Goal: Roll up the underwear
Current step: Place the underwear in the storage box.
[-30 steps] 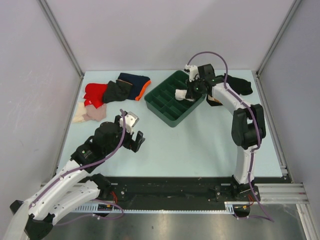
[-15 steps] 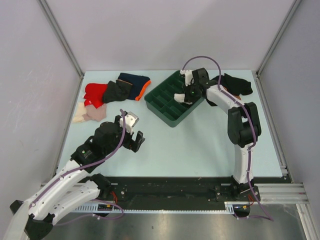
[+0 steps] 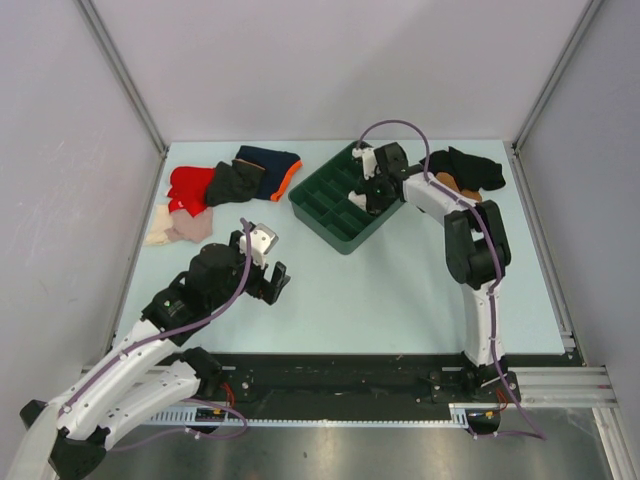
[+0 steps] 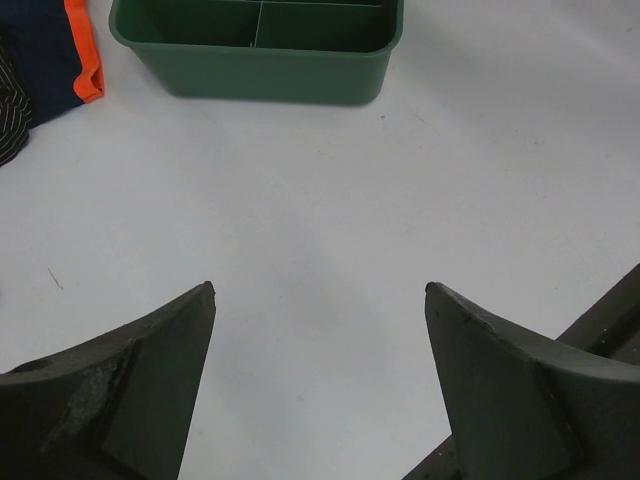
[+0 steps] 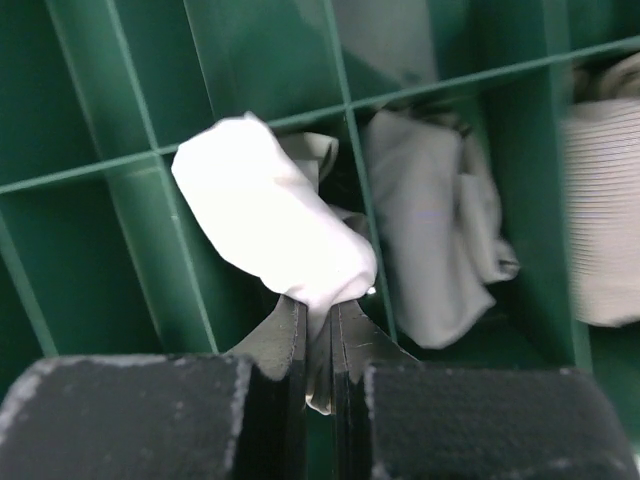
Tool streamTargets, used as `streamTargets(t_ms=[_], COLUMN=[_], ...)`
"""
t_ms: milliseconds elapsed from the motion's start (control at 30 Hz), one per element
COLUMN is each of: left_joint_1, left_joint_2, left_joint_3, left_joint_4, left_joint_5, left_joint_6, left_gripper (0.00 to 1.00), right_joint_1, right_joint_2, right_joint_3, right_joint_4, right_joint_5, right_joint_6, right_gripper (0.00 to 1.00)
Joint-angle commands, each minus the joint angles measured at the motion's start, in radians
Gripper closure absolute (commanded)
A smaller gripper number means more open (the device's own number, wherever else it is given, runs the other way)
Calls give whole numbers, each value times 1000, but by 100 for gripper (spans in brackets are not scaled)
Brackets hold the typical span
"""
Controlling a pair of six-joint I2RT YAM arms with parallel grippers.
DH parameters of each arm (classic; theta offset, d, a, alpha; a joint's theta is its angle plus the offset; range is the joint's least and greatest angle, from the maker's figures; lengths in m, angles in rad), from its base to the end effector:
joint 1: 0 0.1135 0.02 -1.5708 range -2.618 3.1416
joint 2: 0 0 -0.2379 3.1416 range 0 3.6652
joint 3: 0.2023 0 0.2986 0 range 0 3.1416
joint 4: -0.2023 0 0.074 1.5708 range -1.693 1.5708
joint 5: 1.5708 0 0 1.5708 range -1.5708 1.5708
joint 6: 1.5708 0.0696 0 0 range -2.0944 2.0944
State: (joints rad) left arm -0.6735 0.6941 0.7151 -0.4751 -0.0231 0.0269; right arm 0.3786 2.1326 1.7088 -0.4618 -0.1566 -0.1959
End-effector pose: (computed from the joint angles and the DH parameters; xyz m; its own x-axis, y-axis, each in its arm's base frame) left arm 0.2022 -0.1593 0.2688 -0.3264 0.2949 -0.8981 0.6163 0.7867 0.0343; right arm 0.4869 0.2054 0.1387 -0.6168 -0.4523 -0.6442 -0.5881 0.8088 -0.0047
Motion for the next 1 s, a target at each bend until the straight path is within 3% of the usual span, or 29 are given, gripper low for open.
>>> streamTargets(t_ms=[0, 167, 267, 600, 833, 967], left_joint_1=[9, 9, 9, 9, 9, 9], left_joint_2=[-2, -2, -1, -2, -8, -18], left_joint_3=[0, 0, 0, 0, -2, -2], left_joint_4=[7, 7, 7, 7, 7, 7], left_joint_5=[-3, -1, -5, -9, -14, -14], left_joint_6=[15, 16, 16, 15, 13, 13], left_gripper=[11, 11, 11, 11, 11, 11], right_joint_1=[13, 32, 34, 17, 6, 2], right_joint_2=[52, 82, 86, -13, -39, -39], right_joint_3=[25, 17, 21, 185, 265, 268], right_joint_4=[-24, -52, -64, -208, -278, -284], right_joint_5=[23, 37, 34, 8, -14, -24], right_joint_6=[-16, -33, -42, -100, -116, -122], right_gripper=[100, 100, 94, 58, 50, 50])
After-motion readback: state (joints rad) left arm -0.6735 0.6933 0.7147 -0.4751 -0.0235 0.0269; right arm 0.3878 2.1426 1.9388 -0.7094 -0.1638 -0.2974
